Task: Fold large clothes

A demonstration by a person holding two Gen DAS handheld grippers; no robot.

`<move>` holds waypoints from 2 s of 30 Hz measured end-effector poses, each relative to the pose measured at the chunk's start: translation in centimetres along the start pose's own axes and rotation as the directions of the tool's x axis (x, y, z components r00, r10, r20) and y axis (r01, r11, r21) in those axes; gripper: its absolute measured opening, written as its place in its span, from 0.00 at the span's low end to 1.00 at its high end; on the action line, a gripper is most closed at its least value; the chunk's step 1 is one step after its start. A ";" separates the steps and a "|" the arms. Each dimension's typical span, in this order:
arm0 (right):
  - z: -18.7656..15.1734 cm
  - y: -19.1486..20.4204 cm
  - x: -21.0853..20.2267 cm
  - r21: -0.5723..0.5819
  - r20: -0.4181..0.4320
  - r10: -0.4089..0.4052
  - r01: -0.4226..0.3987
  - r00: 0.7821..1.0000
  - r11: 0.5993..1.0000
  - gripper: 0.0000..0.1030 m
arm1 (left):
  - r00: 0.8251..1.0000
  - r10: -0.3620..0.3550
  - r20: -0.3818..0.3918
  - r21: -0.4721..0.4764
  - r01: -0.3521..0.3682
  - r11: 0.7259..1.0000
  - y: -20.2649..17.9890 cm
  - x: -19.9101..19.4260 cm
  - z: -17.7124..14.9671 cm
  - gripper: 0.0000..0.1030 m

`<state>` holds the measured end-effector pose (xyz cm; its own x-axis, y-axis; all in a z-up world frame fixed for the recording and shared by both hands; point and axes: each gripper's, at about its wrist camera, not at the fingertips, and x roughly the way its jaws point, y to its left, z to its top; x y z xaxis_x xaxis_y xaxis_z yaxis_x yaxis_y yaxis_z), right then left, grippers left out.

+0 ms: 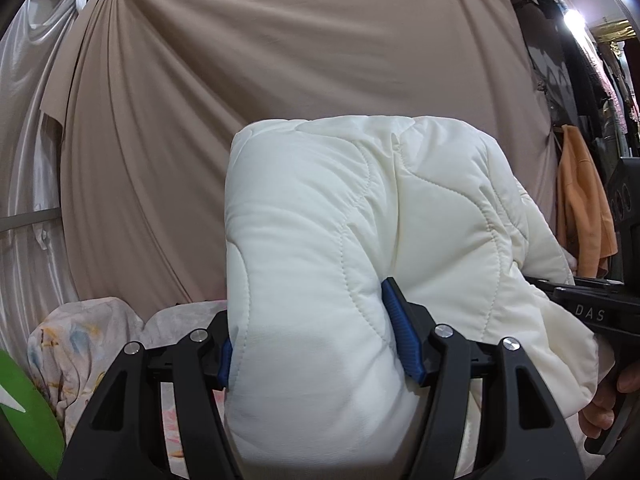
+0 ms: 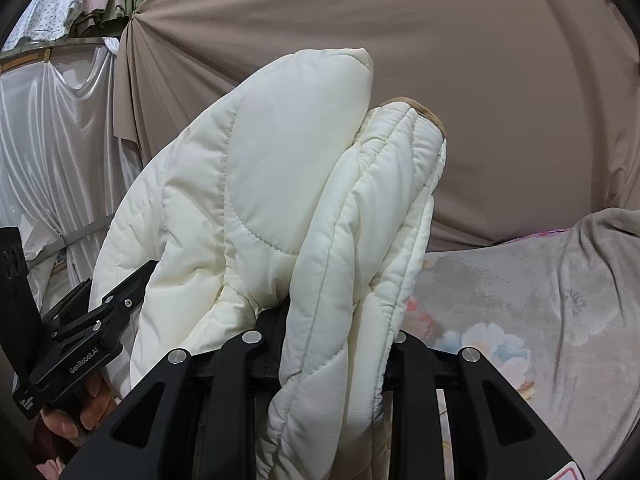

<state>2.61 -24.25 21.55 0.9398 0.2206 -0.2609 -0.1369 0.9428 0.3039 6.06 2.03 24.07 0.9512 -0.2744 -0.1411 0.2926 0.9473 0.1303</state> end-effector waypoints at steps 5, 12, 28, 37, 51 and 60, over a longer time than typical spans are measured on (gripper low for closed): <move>-0.5 0.3 4.1 0.007 -0.046 -0.005 0.005 0.999 1.000 0.24 | 0.999 -0.002 -0.042 -0.016 0.001 1.000 2.2 3.2 -1.3 0.58; -2.6 -1.4 10.3 0.033 -0.133 -0.017 0.022 0.991 0.999 0.24 | 0.989 -0.032 -0.143 -0.047 0.026 0.999 4.1 9.0 -5.1 0.58; -12.5 -10.1 21.8 0.179 -0.332 0.000 0.063 0.943 0.982 0.32 | 0.940 -0.029 -0.339 -0.041 0.016 0.999 2.8 19.3 -16.7 0.67; -10.8 -10.7 17.4 0.155 -0.255 -0.051 0.093 0.965 0.984 0.47 | 0.957 0.029 -0.290 -0.015 -0.035 0.999 4.2 17.2 -15.1 0.76; -12.0 -3.3 15.9 0.010 -0.340 0.027 -0.025 0.940 1.000 0.23 | 0.943 -0.001 -0.333 -0.163 -0.056 0.985 3.9 12.2 -13.7 0.90; -13.9 -6.6 17.0 0.023 -0.348 -0.029 0.039 0.937 0.999 0.18 | 0.896 0.021 -0.444 -0.103 -0.075 0.992 1.8 14.3 -17.4 0.89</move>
<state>15.13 -23.20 2.34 0.7758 0.2666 -0.5719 -0.0929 0.9447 0.3144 18.48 2.70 5.25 0.8150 -0.1523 -0.5590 0.2088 0.9772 0.0383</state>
